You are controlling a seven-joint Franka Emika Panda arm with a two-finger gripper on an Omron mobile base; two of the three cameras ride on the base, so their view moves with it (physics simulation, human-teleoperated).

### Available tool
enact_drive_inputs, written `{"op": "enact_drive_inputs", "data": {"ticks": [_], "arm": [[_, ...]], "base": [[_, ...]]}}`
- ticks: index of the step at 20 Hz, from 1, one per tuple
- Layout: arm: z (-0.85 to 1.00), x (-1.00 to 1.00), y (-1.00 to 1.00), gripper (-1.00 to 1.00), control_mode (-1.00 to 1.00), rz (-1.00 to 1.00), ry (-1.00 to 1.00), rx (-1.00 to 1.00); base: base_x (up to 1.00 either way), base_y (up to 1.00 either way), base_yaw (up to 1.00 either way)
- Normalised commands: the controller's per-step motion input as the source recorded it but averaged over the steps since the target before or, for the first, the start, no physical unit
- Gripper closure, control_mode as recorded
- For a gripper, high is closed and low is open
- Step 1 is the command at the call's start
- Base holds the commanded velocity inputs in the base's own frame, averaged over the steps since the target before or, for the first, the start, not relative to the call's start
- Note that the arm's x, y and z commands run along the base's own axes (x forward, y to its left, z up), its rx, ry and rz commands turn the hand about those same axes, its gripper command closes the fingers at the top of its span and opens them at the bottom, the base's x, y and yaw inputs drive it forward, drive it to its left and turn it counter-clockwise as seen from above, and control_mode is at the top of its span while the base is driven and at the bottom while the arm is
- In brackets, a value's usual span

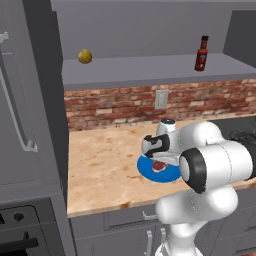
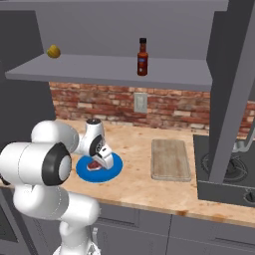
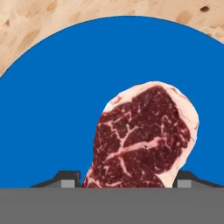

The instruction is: Pick the steak from the plate and place it on the cutting board. Then pick the condiment bottle from the cabinet and place it next to the cutting board.

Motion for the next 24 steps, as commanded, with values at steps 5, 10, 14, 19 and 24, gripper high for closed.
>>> {"op": "enact_drive_inputs", "data": {"ticks": [5,10,14,19,24], "arm": [[0.21,0.0,0.0,1.0,-1.0,0.0,0.0,-0.01],[0.25,0.0,0.0,1.0,-1.0,0.0,0.02,-0.01],[0.25,0.0,-0.02,1.0,-1.0,0.0,0.04,0.0],[0.23,0.0,-0.08,1.0,-1.0,0.0,0.04,0.0],[0.21,0.0,-0.14,1.0,-1.0,0.0,0.03,0.0]], "base": [[0.0,0.0,0.0],[0.0,0.0,0.0],[0.0,0.0,0.0],[0.0,0.0,0.0],[0.0,0.0,0.0]]}}
